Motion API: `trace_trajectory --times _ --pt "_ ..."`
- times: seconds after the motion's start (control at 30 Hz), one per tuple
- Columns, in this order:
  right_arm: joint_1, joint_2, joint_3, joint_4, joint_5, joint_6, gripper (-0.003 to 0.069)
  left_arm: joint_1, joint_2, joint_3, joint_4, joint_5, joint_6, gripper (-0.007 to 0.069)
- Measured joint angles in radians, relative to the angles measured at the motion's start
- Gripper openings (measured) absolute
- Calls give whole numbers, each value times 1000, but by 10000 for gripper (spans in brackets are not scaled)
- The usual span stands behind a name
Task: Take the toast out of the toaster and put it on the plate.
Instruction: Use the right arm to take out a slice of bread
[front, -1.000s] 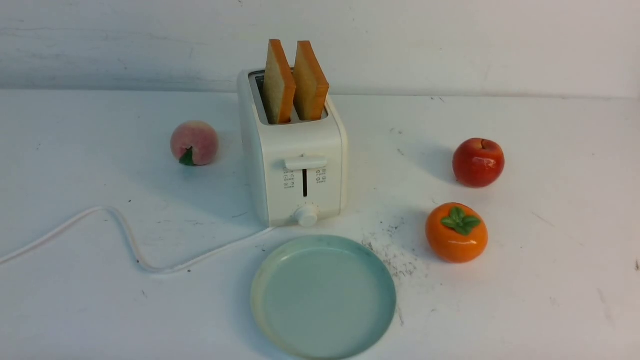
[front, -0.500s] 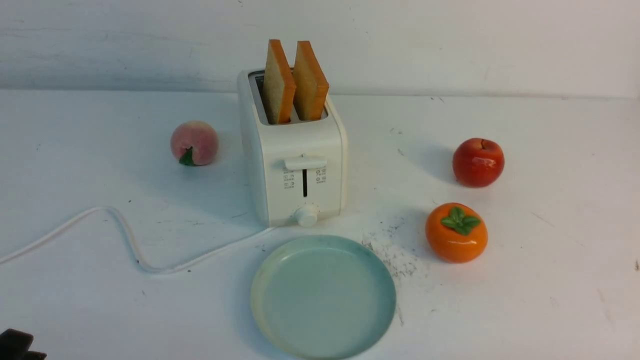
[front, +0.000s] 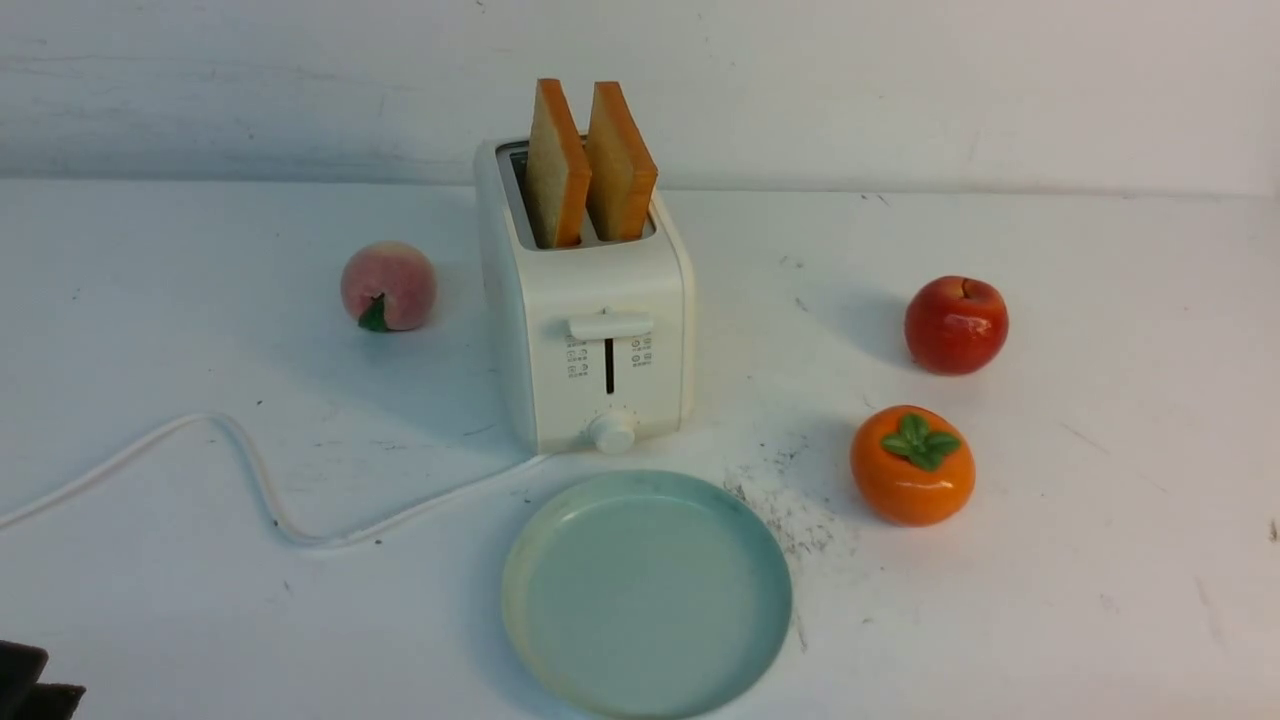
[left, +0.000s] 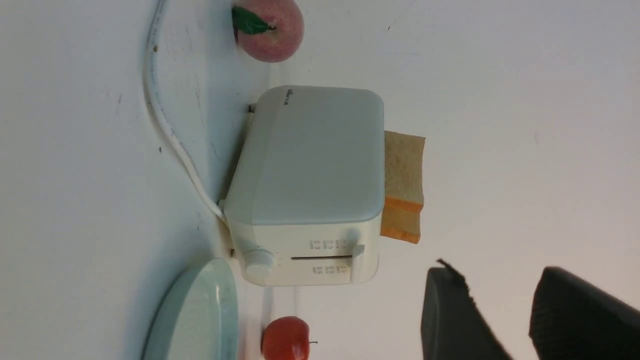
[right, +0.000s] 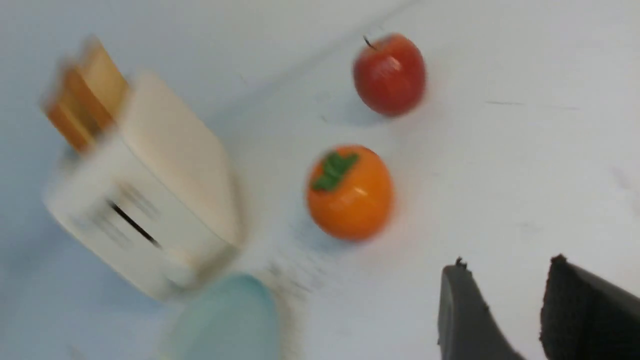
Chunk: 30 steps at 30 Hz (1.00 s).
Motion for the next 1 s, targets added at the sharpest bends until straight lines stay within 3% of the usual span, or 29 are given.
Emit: trace_trajectory --times 0.13,0.3,0.43,0.6,0.67,0.7,0.8,0.83,0.9,0.93,1.0 --pt "0 0 0 229 -56 137 240 0 0 0 -24 -1 4 238" --pt "0 0 0 352 -100 168 240 0 0 0 -45 20 5 237" --pt "0 0 -20 354 -125 143 209 0 0 -43 -112 -72 35 177" --pt "0 108 -247 215 -155 -98 57 0 15 -327 -30 -106 307 -6" --pt "0 166 -306 183 -140 -180 23 0 43 -402 -13 -60 377 -14" --pt "0 259 -417 137 -79 -291 -8 0 107 -489 9 43 466 -14" --pt "0 468 -586 100 149 -405 -8 0 242 -606 27 256 577 -14" --pt "0 468 -597 99 169 -410 -7 0 252 -612 27 272 584 -14" --pt "0 690 -739 91 442 -458 -4 0 401 -671 39 471 664 -14" --pt "0 706 -739 91 442 -460 -4 0 413 -675 41 484 669 -14" --pt "0 918 -855 89 655 -495 -4 0 561 -703 55 626 760 -14"
